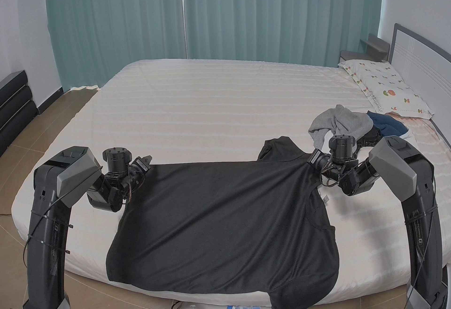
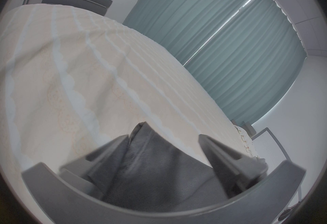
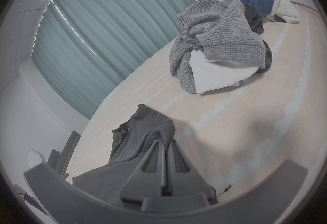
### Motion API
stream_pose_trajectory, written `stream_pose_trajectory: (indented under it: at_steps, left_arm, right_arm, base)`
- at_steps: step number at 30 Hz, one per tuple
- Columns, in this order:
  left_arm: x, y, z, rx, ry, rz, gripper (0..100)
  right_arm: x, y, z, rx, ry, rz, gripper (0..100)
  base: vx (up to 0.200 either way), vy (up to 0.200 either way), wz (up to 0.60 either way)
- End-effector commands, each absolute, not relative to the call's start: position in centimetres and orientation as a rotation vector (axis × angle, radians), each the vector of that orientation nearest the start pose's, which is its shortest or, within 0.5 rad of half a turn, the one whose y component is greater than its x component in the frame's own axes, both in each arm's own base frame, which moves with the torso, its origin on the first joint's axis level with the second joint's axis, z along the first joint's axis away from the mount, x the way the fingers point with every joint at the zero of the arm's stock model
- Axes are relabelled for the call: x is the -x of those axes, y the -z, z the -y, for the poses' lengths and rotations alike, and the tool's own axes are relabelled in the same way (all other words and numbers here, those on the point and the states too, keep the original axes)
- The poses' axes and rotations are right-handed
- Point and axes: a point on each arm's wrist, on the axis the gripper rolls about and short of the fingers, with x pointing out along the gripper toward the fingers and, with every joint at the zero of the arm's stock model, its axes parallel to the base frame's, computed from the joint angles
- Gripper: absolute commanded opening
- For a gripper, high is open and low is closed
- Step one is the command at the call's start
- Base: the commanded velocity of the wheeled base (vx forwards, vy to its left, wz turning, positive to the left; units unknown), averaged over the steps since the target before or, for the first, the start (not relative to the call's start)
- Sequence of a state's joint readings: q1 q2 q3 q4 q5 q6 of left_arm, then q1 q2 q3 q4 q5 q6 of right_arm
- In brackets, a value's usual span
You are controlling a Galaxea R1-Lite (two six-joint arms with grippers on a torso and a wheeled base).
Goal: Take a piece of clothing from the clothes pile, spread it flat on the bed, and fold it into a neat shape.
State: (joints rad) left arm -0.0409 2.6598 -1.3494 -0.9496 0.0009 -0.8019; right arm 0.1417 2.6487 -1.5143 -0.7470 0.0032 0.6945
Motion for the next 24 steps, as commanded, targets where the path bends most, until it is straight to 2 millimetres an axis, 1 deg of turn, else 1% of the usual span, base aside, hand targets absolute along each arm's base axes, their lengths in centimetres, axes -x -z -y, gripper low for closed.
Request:
stream_pose_trajectory:
  at_steps: [1, 4, 5, 6, 9, 10, 12, 13, 16, 20, 21, 22, 23, 24]
  left_arm:
    - [-48.2, 4.8, 2.0, 0.784, -0.116, -0.354, 0]
    - [-48.2, 4.8, 2.0, 0.782, -0.124, -0.348, 0]
    - [-48.4, 4.2, 1.9, 0.777, -0.153, -0.314, 0]
    - [-48.4, 4.2, 1.9, 0.777, -0.154, -0.312, 0]
    - [-49.8, 0.6, 1.5, 0.777, -0.194, -0.177, 0]
    - [-49.8, 0.6, 1.5, 0.777, -0.194, -0.177, 0]
    - [-50.7, -1.1, 1.2, 0.78, -0.202, -0.103, 0]
    - [-50.7, -1.4, 1.2, 0.778, -0.199, -0.096, 0]
    - [-50.9, -1.3, 1.2, 0.77, -0.198, -0.087, 0]
    - [-51.2, -1.5, 1.1, 0.769, -0.213, -0.067, 0]
    - [-51.2, -1.1, 1.2, 0.768, -0.218, -0.07, 0]
    - [-51.3, -0.2, 1.2, 0.764, -0.224, -0.085, 0]
    - [-51.3, -0.1, 1.2, 0.764, -0.225, -0.088, 0]
    - [-51.3, 0.4, 1.1, 0.763, -0.23, -0.096, 0]
  right_arm:
    - [-49.7, 2.5, -7.1, -0.658, -0.003, -0.422, 0]
    - [-49.8, 2.5, -7.2, -0.658, -0.004, -0.42, 0]
    - [-49.9, 2.2, -7.2, -0.658, -0.001, -0.405, 0]
    - [-50.0, 2.2, -7.2, -0.658, -0.001, -0.402, 0]
    - [-50.9, 0.8, -7.0, -0.658, 0.008, -0.311, 0]
    - [-50.9, 0.8, -7.0, -0.658, 0.008, -0.311, 0]
    - [-51.3, 0.0, -6.9, -0.664, -0.002, -0.265, 0]
    - [-51.4, 0.0, -7.0, -0.665, -0.006, -0.259, 0]
    - [-51.7, 0.4, -7.3, -0.666, -0.019, -0.233, 0]
    - [-52.1, 0.2, -7.4, -0.662, -0.036, -0.188, 0]
    - [-52.3, 0.2, -7.4, -0.66, -0.038, -0.178, 0]
    - [-52.6, 0.4, -7.4, -0.65, -0.041, -0.172, 0]
    - [-52.6, 0.5, -7.4, -0.648, -0.041, -0.172, 0]
    - [-52.8, 0.6, -7.5, -0.637, -0.045, -0.164, 0]
  base:
    - [0.0, 0.0, 0.0]
    - [0.0, 0.0, 0.0]
    - [0.0, 0.0, 0.0]
    - [0.0, 0.0, 0.0]
    - [0.0, 0.0, 0.0]
    - [0.0, 0.0, 0.0]
    - [0.0, 0.0, 0.0]
    - [0.0, 0.0, 0.0]
    - [0.0, 0.0, 0.0]
    - [0.0, 0.0, 0.0]
    - [0.0, 0.0, 0.0]
    - [0.0, 0.0, 0.0]
    - [0.0, 0.0, 0.0]
    - [0.0, 0.0, 0.0]
